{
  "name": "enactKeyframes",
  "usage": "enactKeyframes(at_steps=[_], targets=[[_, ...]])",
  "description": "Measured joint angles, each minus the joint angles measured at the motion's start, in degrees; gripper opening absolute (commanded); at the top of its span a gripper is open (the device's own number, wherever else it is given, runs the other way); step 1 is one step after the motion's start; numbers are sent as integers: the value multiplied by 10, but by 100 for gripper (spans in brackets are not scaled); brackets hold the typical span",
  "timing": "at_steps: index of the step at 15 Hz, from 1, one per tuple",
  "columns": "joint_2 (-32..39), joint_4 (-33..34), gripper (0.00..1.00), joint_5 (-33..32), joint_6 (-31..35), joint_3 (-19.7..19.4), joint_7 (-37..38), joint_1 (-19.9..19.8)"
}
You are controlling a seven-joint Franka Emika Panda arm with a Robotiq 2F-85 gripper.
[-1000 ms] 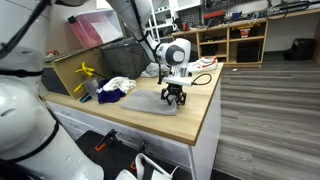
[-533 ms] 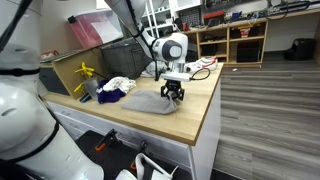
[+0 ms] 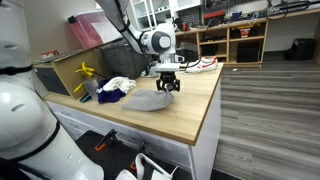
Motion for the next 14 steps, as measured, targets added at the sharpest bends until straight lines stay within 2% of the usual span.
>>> enactKeyframes(at_steps=[5, 14], targets=[[-22, -24, 0, -43, 5, -2, 59, 35], [-33, -39, 0, -47, 5, 2, 126, 78]])
